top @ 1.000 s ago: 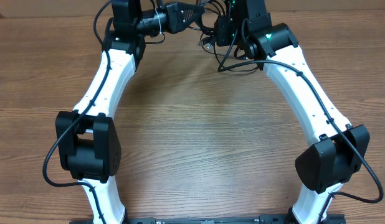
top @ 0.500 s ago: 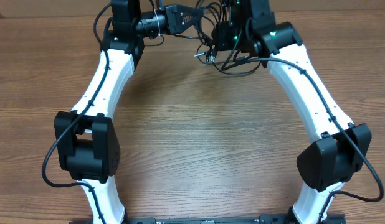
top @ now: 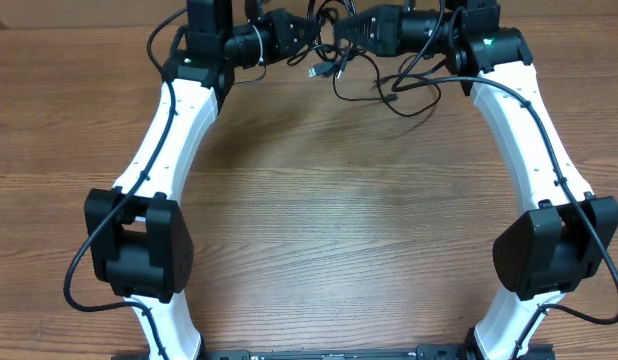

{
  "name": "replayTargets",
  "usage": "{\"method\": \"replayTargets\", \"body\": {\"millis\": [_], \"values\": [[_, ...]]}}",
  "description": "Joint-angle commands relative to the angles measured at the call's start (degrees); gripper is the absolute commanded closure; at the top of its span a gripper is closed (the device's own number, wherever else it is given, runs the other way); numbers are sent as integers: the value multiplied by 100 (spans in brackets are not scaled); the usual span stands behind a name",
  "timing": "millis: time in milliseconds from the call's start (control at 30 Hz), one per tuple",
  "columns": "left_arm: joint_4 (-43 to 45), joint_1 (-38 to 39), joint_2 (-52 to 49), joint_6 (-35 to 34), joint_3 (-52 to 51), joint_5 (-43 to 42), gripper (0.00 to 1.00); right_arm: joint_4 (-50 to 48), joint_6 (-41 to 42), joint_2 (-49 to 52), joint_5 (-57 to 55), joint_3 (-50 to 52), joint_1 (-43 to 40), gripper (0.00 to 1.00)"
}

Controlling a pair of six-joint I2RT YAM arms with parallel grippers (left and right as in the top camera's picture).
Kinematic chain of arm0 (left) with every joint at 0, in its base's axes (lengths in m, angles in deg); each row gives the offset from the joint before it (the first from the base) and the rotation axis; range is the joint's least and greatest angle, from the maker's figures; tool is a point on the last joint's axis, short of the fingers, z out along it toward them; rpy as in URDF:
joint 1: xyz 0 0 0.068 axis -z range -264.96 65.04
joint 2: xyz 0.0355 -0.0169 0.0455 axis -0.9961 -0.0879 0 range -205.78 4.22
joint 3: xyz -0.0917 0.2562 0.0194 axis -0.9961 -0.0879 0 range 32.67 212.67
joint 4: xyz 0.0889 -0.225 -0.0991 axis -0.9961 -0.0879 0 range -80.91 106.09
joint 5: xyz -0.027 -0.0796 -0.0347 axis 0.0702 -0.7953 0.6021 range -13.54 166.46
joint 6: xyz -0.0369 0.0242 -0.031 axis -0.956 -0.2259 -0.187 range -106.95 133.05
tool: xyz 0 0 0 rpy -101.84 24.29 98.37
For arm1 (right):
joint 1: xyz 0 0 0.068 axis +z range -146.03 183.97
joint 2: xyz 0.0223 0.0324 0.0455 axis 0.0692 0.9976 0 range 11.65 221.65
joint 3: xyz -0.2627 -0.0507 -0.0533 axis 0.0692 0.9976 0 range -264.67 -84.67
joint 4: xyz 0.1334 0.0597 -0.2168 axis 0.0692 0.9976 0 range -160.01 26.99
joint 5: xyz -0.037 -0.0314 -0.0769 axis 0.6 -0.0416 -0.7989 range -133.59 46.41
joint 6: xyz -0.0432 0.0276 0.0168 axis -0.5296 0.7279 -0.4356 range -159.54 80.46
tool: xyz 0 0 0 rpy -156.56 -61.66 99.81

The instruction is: Untangle cables

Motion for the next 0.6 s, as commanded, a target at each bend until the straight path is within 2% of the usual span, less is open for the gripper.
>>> {"method": "replayTargets", "body": {"millis": [0,133,333,567], "values": [[-210,155,-98,365,-11,1064,96,-437,483,-380,944,-85,74,96],[-286,151,-98,741,-13,1150,95,-791,601,-380,940,-85,-122,96],[-466,0,-98,787,-13,1403,96,-1099,929,-380,896,-85,-520,96],[-516,-435,-98,822,-11,1668,95,-472,920,-380,-151,-85,-1104,96]]}}
